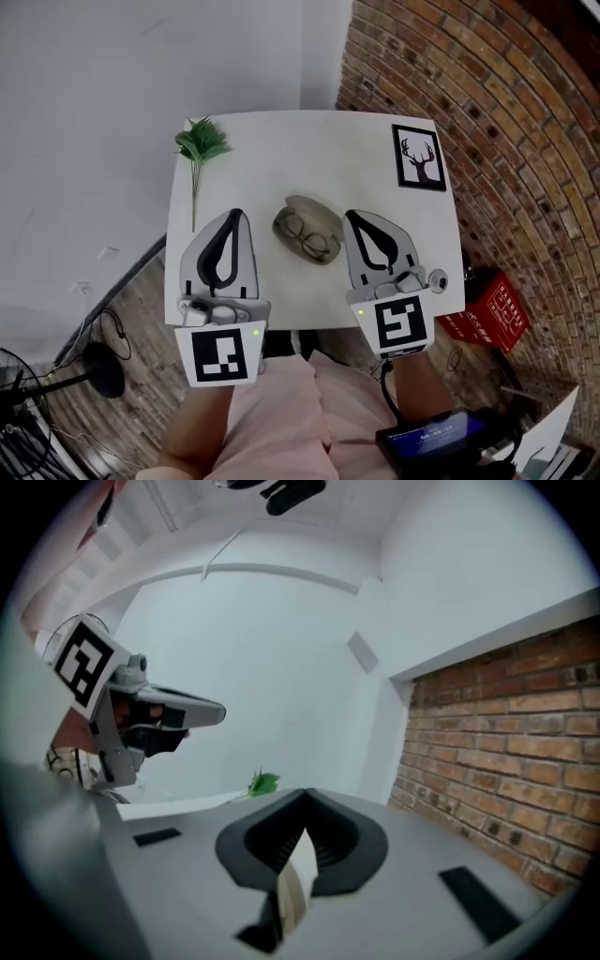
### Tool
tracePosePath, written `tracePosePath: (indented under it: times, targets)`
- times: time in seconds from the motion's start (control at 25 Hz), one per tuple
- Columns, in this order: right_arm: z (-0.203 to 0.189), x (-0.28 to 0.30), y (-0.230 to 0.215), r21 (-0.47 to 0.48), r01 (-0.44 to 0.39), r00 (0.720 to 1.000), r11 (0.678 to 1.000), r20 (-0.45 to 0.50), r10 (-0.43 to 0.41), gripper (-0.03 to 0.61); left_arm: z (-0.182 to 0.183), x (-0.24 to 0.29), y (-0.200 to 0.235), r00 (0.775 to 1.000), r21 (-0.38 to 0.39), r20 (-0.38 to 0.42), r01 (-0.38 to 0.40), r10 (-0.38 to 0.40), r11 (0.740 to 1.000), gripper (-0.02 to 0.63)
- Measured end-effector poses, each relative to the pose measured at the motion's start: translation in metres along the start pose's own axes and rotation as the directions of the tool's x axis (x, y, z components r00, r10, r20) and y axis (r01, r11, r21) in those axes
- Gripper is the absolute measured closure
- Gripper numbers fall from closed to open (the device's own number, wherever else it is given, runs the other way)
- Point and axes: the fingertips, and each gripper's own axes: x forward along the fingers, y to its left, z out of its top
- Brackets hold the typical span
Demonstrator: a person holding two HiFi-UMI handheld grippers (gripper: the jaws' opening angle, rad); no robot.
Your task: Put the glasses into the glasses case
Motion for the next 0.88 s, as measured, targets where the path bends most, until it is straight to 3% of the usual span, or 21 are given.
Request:
tracePosePath:
  times: [0.24, 0.88]
  targets:
    - [0.041, -0.02, -0.013, -0.001, 0.039, 0.994, 0.999, 0.102, -0.039, 0.572, 0.028, -0.011, -0.006, 0.998, 0.019, 0.045, -0.034, 0.033, 0.999, 0.604]
    - [0.049, -0.036, -0.016, 0.022, 0.048, 0.986, 0.999, 0.157, -0.051, 0.575, 0.035, -0.013, -0.022, 0.998, 0.032, 0.055, -0.024, 0.022, 0.999, 0.604]
